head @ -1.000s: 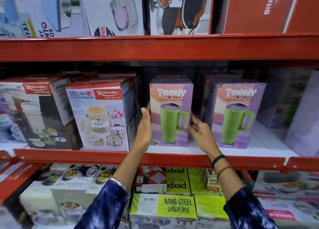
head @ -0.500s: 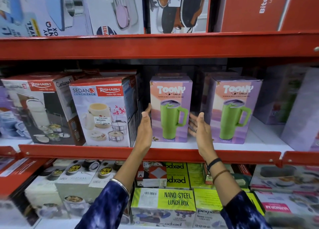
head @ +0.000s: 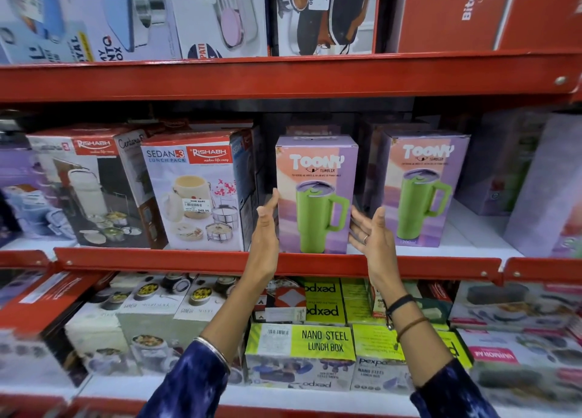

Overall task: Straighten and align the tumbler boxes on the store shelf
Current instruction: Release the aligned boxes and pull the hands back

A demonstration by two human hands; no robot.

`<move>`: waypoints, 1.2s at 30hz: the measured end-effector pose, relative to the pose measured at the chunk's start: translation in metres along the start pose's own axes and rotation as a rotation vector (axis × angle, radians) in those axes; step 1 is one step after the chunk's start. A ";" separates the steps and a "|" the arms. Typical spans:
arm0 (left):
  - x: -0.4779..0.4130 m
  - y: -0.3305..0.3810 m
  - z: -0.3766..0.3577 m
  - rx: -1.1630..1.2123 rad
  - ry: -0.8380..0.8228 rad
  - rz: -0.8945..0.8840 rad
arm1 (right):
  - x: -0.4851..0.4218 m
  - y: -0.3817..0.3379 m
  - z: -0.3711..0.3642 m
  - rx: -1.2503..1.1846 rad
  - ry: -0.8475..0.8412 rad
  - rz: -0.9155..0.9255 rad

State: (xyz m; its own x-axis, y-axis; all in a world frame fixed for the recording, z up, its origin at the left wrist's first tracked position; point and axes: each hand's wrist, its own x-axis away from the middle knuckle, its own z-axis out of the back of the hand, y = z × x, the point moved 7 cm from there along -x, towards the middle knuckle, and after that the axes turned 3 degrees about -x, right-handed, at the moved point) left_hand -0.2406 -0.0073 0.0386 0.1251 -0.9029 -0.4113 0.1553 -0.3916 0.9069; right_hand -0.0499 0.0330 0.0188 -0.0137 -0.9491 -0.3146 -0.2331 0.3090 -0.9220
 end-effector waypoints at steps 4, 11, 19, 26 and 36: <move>0.012 0.006 -0.001 0.016 -0.005 0.005 | 0.011 -0.004 -0.001 0.022 -0.020 0.023; 0.023 0.010 -0.006 -0.073 0.141 -0.053 | 0.023 -0.009 0.003 0.079 -0.040 0.055; 0.042 0.051 -0.087 -0.238 0.142 -0.486 | 0.022 -0.038 0.084 -0.020 0.276 0.189; 0.010 0.036 -0.158 -0.091 0.038 -0.266 | -0.015 -0.044 0.149 0.001 0.363 0.167; -0.037 0.020 -0.195 -0.147 -0.044 -0.036 | -0.052 -0.041 0.168 -0.069 0.168 0.033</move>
State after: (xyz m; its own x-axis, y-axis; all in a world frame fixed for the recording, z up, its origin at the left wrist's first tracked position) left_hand -0.0507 0.0532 0.0544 0.0740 -0.8968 -0.4363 0.3010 -0.3970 0.8671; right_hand 0.1238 0.0800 0.0350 -0.1831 -0.9372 -0.2970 -0.2958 0.3406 -0.8925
